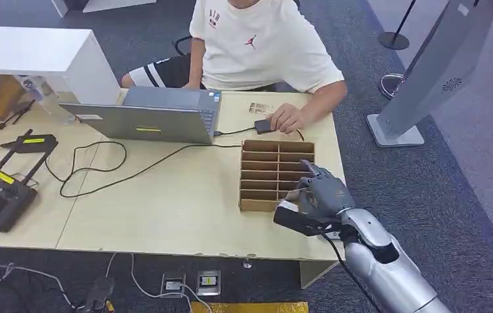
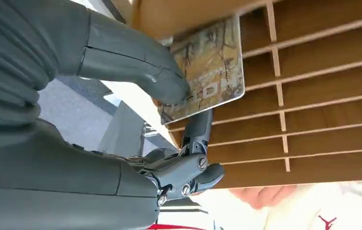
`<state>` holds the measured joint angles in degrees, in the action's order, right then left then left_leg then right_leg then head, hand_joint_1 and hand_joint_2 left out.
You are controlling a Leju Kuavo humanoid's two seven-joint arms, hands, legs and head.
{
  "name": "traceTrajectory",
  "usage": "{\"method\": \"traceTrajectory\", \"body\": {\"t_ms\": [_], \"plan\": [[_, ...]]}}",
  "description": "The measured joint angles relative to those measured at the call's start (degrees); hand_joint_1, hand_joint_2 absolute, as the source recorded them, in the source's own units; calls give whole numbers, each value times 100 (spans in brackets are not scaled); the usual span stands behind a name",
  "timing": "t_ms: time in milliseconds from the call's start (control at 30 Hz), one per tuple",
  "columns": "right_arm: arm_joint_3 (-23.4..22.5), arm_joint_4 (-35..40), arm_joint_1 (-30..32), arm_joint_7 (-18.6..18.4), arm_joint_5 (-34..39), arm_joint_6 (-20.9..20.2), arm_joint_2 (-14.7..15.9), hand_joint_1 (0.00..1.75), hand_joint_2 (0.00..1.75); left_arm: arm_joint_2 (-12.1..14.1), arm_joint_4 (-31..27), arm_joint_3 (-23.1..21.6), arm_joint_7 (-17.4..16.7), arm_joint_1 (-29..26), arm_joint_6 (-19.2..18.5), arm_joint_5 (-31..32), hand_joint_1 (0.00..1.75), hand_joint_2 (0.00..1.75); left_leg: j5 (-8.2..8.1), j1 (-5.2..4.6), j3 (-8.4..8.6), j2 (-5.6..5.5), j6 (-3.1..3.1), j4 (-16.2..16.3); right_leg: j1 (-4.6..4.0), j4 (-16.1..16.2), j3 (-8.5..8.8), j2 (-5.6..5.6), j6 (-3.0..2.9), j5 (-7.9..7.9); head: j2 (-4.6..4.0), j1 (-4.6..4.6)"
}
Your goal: Pass the card to the sensor for recognition and then transmit it.
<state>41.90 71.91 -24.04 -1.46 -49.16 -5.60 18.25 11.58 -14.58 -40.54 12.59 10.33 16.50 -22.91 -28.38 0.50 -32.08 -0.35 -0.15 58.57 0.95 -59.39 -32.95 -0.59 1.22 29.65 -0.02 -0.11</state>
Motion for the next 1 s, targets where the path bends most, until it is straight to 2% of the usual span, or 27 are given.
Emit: {"method": "traceTrajectory", "body": {"t_ms": [800,900,1000], "plan": [[-2,17,-8,-105,85,-74,-13,175,175,66,0,-105,-9,-5,-59,9,0,175,0,0,1,1,0,0,0,0,0,1,0,0,0,-2],[-13,20,-41,-157,87,2,-22,175,175,66,0,-109,-9,-12,-24,-4,0,175,0,0,0,0,0,0,0,0,1,1,0,0,0,-2],[-142,107,-160,-243,66,297,-24,175,175,66,0,-111,26,-21,46,-45,0,175,1,-1,0,1,0,0,1,-1,1,2,1,-1,0,-2]]}}
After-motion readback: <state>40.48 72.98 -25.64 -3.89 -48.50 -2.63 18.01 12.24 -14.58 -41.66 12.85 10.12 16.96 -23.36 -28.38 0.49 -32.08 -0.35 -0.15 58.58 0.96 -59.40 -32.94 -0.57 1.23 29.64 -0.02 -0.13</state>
